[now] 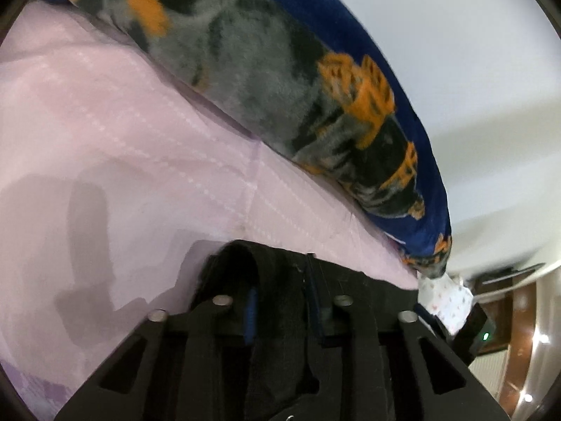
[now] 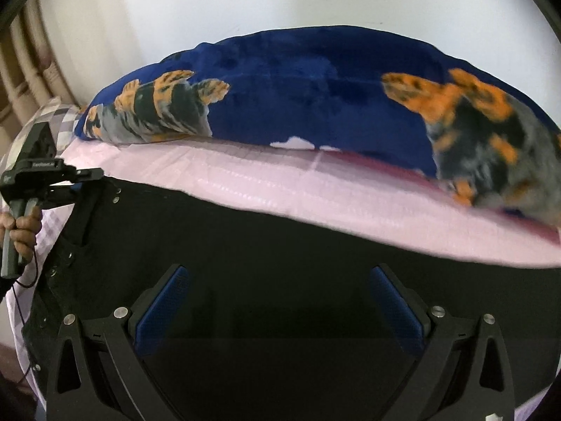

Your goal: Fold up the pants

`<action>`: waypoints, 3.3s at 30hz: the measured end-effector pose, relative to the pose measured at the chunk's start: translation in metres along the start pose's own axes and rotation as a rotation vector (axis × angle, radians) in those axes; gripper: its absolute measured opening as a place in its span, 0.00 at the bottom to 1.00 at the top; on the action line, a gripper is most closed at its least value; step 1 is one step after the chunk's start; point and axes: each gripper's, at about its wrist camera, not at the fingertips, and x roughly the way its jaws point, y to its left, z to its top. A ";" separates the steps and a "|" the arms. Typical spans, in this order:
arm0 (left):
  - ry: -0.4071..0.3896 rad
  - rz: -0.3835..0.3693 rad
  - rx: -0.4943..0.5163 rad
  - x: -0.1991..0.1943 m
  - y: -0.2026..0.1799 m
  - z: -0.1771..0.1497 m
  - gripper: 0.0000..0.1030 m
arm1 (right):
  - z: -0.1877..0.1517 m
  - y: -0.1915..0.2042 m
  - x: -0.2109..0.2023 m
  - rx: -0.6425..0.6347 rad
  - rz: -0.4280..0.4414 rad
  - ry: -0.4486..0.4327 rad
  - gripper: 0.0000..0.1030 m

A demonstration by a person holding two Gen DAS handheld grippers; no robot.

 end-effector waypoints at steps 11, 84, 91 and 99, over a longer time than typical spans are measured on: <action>-0.210 -0.135 0.166 -0.063 -0.049 -0.033 0.07 | 0.053 -0.038 0.045 -0.205 0.208 0.180 0.99; -0.008 0.273 0.338 -0.146 -0.020 -0.280 0.34 | -0.201 0.030 -0.105 -0.087 -0.098 0.095 0.44; -0.044 0.071 0.086 -0.180 -0.001 -0.294 0.44 | -0.221 0.023 -0.132 0.144 0.039 0.030 0.52; -0.021 -0.010 -0.028 -0.145 -0.004 -0.297 0.44 | -0.248 0.014 -0.123 0.407 0.166 0.011 0.52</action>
